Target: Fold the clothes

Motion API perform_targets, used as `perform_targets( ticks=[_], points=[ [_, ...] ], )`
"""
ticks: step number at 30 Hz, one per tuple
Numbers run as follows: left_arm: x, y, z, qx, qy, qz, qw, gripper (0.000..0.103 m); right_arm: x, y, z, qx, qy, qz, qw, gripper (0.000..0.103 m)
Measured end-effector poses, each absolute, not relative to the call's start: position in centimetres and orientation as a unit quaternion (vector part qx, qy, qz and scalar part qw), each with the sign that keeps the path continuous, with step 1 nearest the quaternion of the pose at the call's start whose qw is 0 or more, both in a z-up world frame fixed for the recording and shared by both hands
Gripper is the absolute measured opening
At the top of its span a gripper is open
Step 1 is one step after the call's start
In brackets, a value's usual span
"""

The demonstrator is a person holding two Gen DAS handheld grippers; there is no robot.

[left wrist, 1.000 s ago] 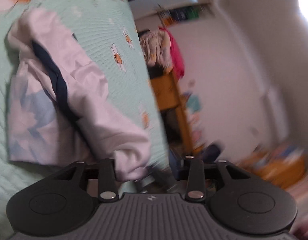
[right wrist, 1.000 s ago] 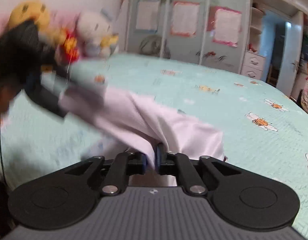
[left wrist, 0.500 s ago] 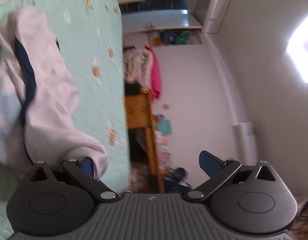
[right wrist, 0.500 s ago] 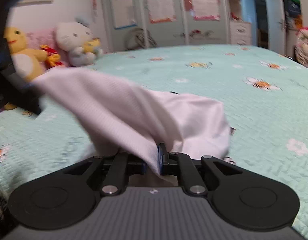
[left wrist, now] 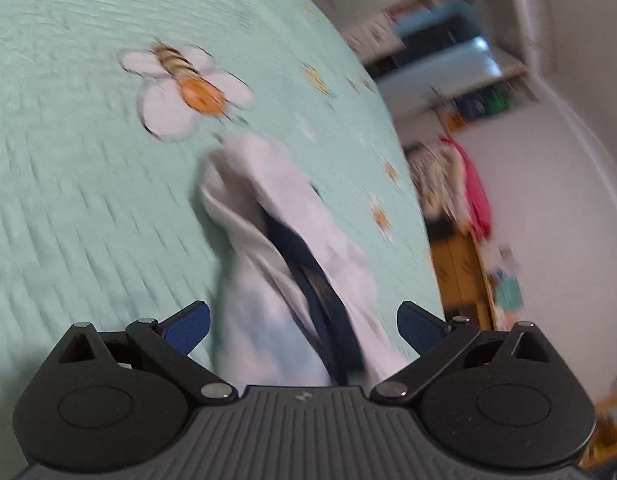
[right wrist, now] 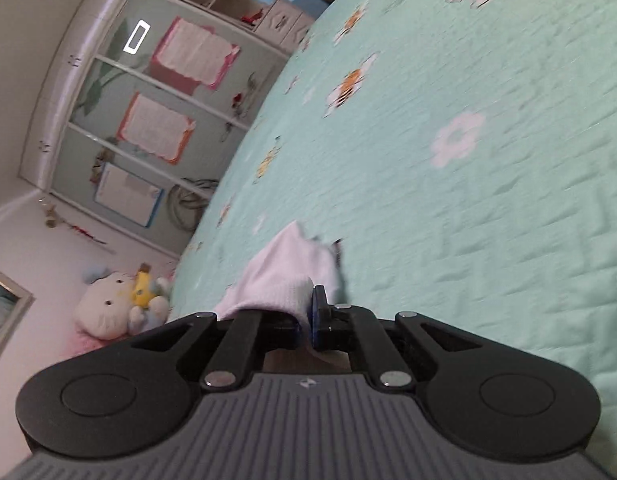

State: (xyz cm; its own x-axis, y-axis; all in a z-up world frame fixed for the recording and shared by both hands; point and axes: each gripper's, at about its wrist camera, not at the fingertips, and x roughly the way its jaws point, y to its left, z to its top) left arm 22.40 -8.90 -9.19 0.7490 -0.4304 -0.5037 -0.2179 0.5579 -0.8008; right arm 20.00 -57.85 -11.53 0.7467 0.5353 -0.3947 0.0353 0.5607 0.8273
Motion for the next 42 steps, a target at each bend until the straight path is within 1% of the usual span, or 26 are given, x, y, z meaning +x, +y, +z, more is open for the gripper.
perform_targets(
  ticks=[1, 3, 7, 8, 10, 11, 12, 13, 18, 23, 25, 29, 32, 35, 39, 42],
  points=[
    [23.6, -8.6, -9.6, -0.465, 0.350, -0.055, 0.811, 0.097, 19.9, -57.9, -11.7, 0.442, 0.322, 0.151, 0.823, 0.004],
    [26.0, -8.0, -10.4, -0.463, 0.353, -0.033, 0.812, 0.091, 20.0, -57.6, -11.5, 0.428, 0.321, 0.156, 0.830, 0.004],
    [29.4, -7.1, -11.1, -0.467, 0.360, -0.014, 0.808, 0.090, 20.5, -56.5, -10.4, 0.374, 0.319, 0.163, 0.855, 0.004],
    [30.0, -7.0, -11.3, -0.472, 0.361, -0.014, 0.805, 0.088, 20.5, -56.6, -10.0, 0.366, 0.317, 0.167, 0.859, 0.004],
    [31.2, -6.9, -11.7, -0.483, 0.362, -0.016, 0.797, 0.063, 20.3, -56.9, -9.4, 0.351, 0.312, 0.173, 0.866, 0.004],
    [30.8, -6.9, -10.6, -0.480, 0.350, -0.020, 0.804, 0.025, 20.4, -56.8, -8.9, 0.342, 0.310, 0.175, 0.870, 0.004],
    [30.1, -7.0, -9.2, -0.474, 0.334, -0.024, 0.814, 0.003, 20.5, -56.7, -8.5, 0.331, 0.306, 0.177, 0.875, 0.004],
    [29.4, -7.1, -7.8, -0.468, 0.319, -0.028, 0.824, 0.000, 20.7, -56.6, -7.8, 0.319, 0.299, 0.178, 0.882, 0.004],
    [25.9, -7.5, -0.7, -0.433, 0.238, -0.048, 0.868, 0.000, 20.8, -56.1, -2.7, 0.257, 0.228, 0.184, 0.921, 0.003],
    [22.4, -7.9, 6.4, -0.394, 0.154, -0.068, 0.904, 0.000, 20.8, -56.0, 2.8, 0.237, 0.159, 0.214, 0.934, 0.003],
    [21.0, -8.1, 9.3, -0.377, 0.120, -0.076, 0.915, 0.000, 20.5, -56.0, 4.9, 0.246, 0.134, 0.237, 0.930, 0.003],
    [15.2, -9.0, 15.5, -0.323, 0.029, -0.077, 0.943, 0.000, 19.7, -56.6, 8.9, 0.275, 0.088, 0.288, 0.913, 0.003],
    [11.6, -9.7, 20.5, -0.276, -0.028, -0.061, 0.959, 0.000, 20.0, -56.9, 11.2, 0.311, 0.074, 0.335, 0.886, 0.003],
    [9.9, -10.3, 24.9, -0.229, -0.068, -0.053, 0.970, 0.000, 21.1, -57.0, 13.8, 0.343, 0.064, 0.378, 0.858, 0.003],
    [9.8, -10.5, 28.4, -0.191, -0.097, -0.033, 0.976, 0.000, 23.3, -56.7, 16.7, 0.375, 0.054, 0.418, 0.826, 0.003],
    [11.3, -10.6, 27.9, -0.162, -0.087, -0.013, 0.983, 0.000, 25.1, -55.6, 17.2, 0.369, 0.056, 0.417, 0.829, 0.003]
  ],
)
